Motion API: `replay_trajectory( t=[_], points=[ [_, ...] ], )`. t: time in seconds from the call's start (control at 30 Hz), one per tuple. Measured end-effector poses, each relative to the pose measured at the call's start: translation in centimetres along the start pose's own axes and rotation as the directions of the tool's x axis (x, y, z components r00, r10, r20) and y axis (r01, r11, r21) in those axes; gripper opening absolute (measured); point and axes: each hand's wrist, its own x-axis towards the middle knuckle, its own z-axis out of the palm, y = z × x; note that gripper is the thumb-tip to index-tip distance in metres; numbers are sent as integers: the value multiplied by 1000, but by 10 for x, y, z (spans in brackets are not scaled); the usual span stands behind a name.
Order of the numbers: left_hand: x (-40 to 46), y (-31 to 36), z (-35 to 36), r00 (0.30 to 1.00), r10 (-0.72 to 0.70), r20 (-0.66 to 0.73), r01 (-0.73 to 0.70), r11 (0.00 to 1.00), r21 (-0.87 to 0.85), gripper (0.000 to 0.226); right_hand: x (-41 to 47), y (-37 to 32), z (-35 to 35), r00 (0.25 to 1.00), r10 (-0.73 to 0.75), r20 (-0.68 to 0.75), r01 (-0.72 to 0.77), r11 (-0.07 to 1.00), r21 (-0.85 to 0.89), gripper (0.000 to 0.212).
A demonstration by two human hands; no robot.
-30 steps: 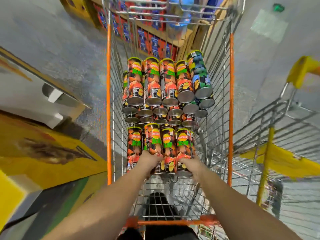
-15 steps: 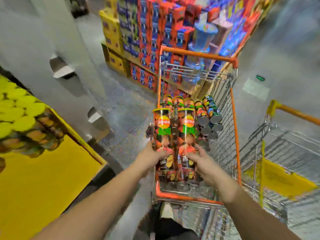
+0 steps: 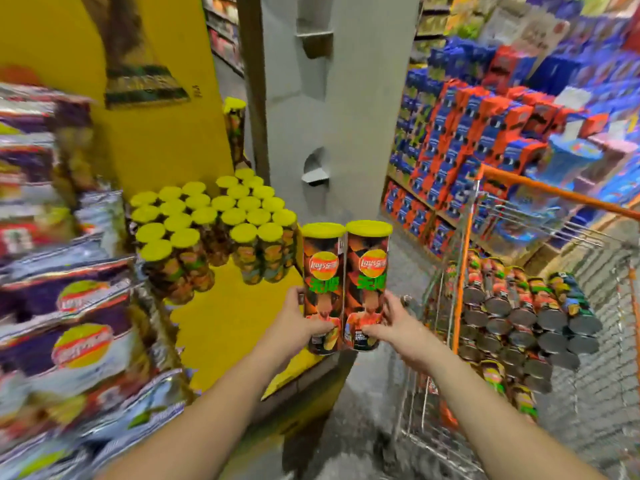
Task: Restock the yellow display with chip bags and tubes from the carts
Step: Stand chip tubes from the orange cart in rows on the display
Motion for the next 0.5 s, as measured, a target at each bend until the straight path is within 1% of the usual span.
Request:
replay_trajectory(
  t=[0.07,0.13,0.2,0.23,0.33,0.37,0.43,0.47,0.5],
  points=[
    [-3,-11,-27,996,-2,-89,2,1000,0,70,16,-13,28,997,-4,71,9,998,-69,91],
    [-5,-20,-48,987,-19,-160,17,1000,-13,74,35,-18,52,992,-7,127,23,992,-127,96],
    [-1,-31,-62,976,-63,-209,57,998,-36,77,51,-24,72,990,-9,140,32,986,-163,100],
    [2,-38,-69,967,-86,-241,76,996,-51,78,60,-26,84,990,2,143,25,982,-188,98],
    [12,-52,-85,933,-152,-326,131,988,-84,76,86,-23,111,986,16,166,25,970,-241,75],
    [17,-56,-91,922,-166,-351,143,985,-91,74,96,-22,119,983,17,181,30,967,-254,75],
    [29,-65,-100,899,-193,-393,154,980,-129,69,119,-17,135,980,27,199,29,961,-275,84],
    [36,-70,-105,886,-200,-417,150,977,-149,67,129,-15,142,975,40,216,23,959,-283,82],
    [43,-75,-109,873,-210,-441,151,975,-166,67,140,-14,150,969,40,245,39,950,-311,75]
  ],
)
